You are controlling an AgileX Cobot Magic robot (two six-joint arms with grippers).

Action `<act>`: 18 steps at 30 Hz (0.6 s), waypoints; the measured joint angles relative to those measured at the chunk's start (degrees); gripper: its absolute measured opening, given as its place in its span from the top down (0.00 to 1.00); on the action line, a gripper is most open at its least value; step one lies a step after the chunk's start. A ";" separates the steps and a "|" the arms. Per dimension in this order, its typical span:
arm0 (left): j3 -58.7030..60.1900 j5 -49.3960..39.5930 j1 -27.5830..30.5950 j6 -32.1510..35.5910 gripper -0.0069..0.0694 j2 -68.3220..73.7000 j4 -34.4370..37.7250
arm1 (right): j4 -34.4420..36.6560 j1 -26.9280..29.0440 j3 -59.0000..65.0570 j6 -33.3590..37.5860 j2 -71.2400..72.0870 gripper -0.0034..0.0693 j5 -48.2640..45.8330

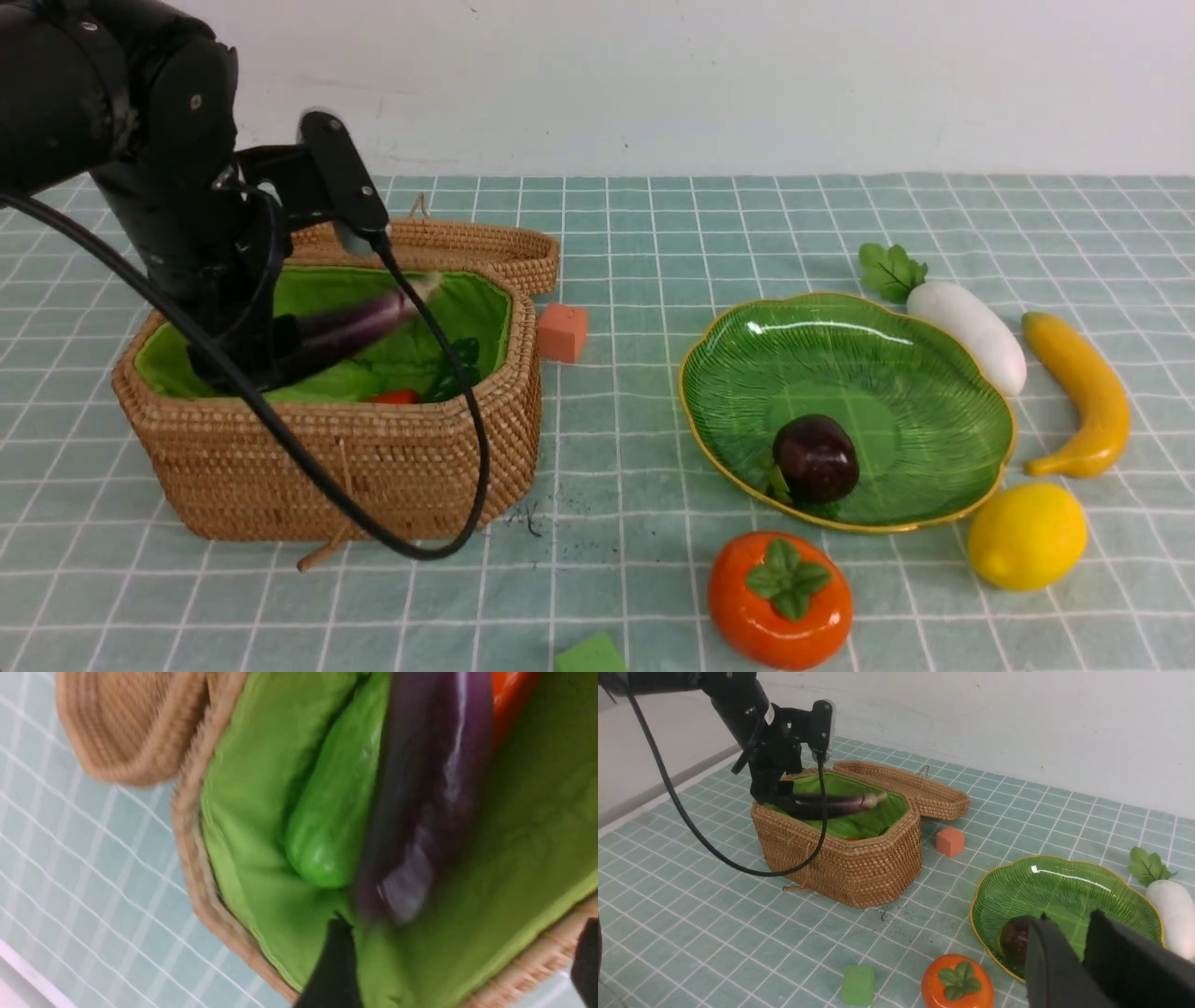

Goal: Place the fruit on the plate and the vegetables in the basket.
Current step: Use the left arm to grab an eggplant and put it into the left basket, then grab a tomato with your right arm and place it on the plate on the right.

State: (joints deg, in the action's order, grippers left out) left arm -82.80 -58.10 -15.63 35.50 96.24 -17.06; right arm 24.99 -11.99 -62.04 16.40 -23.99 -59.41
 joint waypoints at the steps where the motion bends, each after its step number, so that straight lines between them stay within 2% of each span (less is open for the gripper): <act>1: 0.00 -0.73 0.05 -1.22 0.07 -0.23 0.53 | 0.11 0.00 0.00 0.00 0.00 0.78 0.00; 5: 0.00 -2.04 -0.02 -6.75 0.09 -1.93 5.49 | 0.46 0.00 0.00 -0.32 -0.11 0.78 -0.84; 7: 0.06 -1.72 -1.49 -14.26 0.20 -4.95 10.48 | 1.39 0.00 0.00 -2.27 -1.39 0.78 -2.95; 8: 0.06 -0.92 -3.27 -19.10 0.32 -6.98 12.56 | 1.58 0.00 0.00 -3.19 -2.73 0.78 -4.39; 9: 0.06 -0.78 -3.57 -19.82 0.34 -7.72 12.83 | 1.58 0.00 0.00 -3.31 -3.29 0.78 -4.84; 10: 0.06 -0.20 -4.84 -22.74 0.42 -8.90 13.73 | 1.58 0.00 0.00 -3.60 -4.58 0.78 -5.67; 11: 0.06 0.36 -7.49 -28.38 0.61 -12.50 14.95 | 1.53 0.00 0.00 -3.98 -7.73 0.78 -7.32; 13: 0.06 0.43 -9.20 -31.13 0.74 -14.57 15.45 | 1.53 0.00 0.00 -4.20 -10.45 0.78 -8.49; 15: 0.80 0.80 -12.99 -34.62 0.92 -19.60 15.72 | 1.53 0.00 0.00 -4.48 -15.81 0.78 -10.01; 18: 6.34 3.13 -18.10 -36.94 0.93 -28.10 15.76 | 1.40 0.00 0.00 -4.61 -23.84 0.78 -11.46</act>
State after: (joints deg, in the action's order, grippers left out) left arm -76.47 -54.97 -33.73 -1.44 68.14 -1.30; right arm 26.39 -11.99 -62.04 11.79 -47.83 -70.87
